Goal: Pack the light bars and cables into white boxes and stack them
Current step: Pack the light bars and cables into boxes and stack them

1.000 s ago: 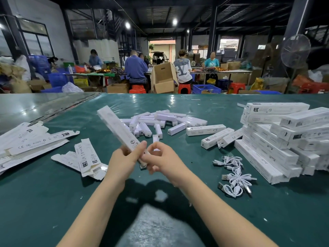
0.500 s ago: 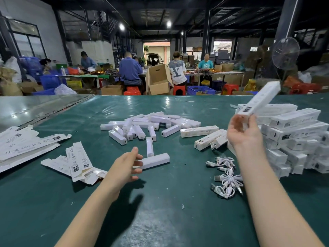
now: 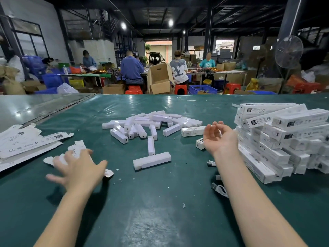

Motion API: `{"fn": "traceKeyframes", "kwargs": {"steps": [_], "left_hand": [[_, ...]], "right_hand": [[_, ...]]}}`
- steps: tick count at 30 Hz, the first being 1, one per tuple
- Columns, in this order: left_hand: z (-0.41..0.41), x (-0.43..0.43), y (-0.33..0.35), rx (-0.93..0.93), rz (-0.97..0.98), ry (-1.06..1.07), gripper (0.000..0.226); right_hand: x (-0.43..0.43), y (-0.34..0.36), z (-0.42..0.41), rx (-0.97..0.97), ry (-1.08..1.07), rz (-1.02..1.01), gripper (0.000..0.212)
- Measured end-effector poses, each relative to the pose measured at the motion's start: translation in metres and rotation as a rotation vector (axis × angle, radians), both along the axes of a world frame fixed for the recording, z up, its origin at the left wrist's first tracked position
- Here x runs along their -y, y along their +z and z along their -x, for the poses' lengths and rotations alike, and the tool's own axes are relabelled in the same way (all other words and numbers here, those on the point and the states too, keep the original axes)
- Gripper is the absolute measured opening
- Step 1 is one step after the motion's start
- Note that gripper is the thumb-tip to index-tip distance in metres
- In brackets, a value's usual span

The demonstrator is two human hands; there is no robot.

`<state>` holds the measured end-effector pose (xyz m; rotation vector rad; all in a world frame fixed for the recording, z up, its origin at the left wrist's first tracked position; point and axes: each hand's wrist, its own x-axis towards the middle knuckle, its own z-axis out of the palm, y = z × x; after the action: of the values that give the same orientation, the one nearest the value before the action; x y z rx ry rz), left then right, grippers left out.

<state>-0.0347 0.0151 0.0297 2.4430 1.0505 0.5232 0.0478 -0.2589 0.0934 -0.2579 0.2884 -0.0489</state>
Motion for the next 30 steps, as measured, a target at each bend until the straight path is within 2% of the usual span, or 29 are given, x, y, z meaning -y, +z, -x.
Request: {"fn": "traceKeyframes", "kwargs": {"steps": [2, 5, 9, 13, 15, 20, 22, 24, 27, 29, 30], "left_hand": [[0.006, -0.007, -0.001, -0.155, 0.109, 0.06, 0.051], [0.006, -0.003, -0.005, -0.29, 0.091, -0.006, 0.044], [-0.001, 0.006, -0.008, -0.218, 0.01, -0.148, 0.041], [-0.002, 0.014, -0.009, -0.031, 0.077, -0.216, 0.049], [-0.001, 0.014, -0.006, 0.032, 0.098, -0.215, 0.051], [0.0, 0.01, -0.003, 0.037, -0.036, -0.14, 0.044], [-0.002, 0.012, -0.002, 0.138, -0.033, -0.191, 0.042], [-0.003, 0.019, 0.0, 0.361, -0.002, -0.269, 0.039], [0.004, 0.046, 0.01, 0.702, -0.068, -0.501, 0.033], [0.009, 0.066, 0.015, 0.748, -0.206, -0.779, 0.03], [0.012, 0.075, 0.017, 0.718, -0.276, -0.91, 0.029]], "right_hand": [[-0.003, -0.001, 0.0, -0.026, 0.047, 0.051, 0.024], [-0.006, -0.003, 0.003, -0.054, 0.071, 0.09, 0.024], [-0.012, -0.006, 0.003, -0.071, 0.109, 0.167, 0.025], [-0.02, -0.008, 0.003, -0.084, 0.161, 0.203, 0.024], [-0.024, -0.009, 0.004, -0.083, 0.185, 0.233, 0.024], [-0.032, -0.013, 0.007, -0.066, 0.225, 0.31, 0.024], [-0.036, -0.015, 0.008, -0.053, 0.249, 0.348, 0.023], [-0.039, -0.017, 0.01, -0.011, 0.317, 0.451, 0.022], [-0.048, -0.025, 0.013, 0.139, 0.519, 0.864, 0.017], [-0.056, -0.033, 0.016, 0.229, 0.68, 1.073, 0.031], [-0.058, -0.037, 0.018, 0.253, 0.761, 1.078, 0.039]]}}
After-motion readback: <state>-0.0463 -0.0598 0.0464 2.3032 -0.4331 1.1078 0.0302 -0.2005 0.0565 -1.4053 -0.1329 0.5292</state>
